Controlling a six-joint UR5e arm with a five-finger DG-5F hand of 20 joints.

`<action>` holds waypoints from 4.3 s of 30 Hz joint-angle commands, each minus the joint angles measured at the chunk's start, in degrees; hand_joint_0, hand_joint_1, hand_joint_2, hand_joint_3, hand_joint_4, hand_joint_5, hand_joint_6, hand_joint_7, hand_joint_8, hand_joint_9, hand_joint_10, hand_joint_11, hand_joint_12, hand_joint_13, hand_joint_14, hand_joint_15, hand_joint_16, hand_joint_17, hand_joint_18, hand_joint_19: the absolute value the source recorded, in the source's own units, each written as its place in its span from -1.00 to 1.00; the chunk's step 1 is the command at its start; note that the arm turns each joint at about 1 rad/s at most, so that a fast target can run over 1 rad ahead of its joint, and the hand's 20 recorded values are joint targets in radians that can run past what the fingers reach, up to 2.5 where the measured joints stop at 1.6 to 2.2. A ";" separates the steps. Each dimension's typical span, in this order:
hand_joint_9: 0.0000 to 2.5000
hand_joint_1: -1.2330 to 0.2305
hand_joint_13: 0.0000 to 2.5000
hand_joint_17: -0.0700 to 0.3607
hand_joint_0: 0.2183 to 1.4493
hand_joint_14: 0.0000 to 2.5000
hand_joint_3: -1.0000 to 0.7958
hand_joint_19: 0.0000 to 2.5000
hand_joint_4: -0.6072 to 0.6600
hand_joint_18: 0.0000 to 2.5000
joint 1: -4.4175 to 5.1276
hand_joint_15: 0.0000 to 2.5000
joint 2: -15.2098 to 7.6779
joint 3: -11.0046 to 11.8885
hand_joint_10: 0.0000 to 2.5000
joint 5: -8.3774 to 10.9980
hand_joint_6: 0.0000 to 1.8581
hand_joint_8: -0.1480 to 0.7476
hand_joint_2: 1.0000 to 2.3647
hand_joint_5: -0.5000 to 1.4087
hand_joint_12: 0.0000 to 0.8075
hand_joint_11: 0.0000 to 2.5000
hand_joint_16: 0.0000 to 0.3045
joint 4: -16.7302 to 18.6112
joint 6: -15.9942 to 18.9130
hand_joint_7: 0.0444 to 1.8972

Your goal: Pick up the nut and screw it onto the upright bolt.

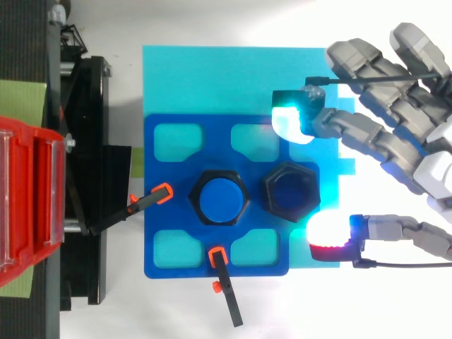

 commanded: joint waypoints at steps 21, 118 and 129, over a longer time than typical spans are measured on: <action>-1.00 -0.36 -1.00 -0.08 -0.77 -1.00 -0.44 -1.00 0.12 -1.00 0.00 -1.00 -0.09 0.01 -1.00 0.12 -0.46 -0.14 -1.00 -0.79 -0.03 -1.00 -0.62 -1.46 1.76 -0.38; -0.89 -0.34 -0.88 -0.15 -0.68 -1.00 -0.44 -1.00 0.37 -1.00 0.00 -1.00 -2.81 -0.17 -1.00 -0.67 -0.46 -0.02 -1.00 -0.73 -0.07 -1.00 -0.67 0.04 4.48 -0.28; -0.87 -0.35 -0.86 -0.17 -0.65 -1.00 -0.44 -1.00 0.36 -1.00 0.00 -1.00 -2.81 -0.17 -1.00 -1.28 -0.46 -0.03 -1.00 -0.72 -0.09 -1.00 -0.68 0.21 4.57 -0.25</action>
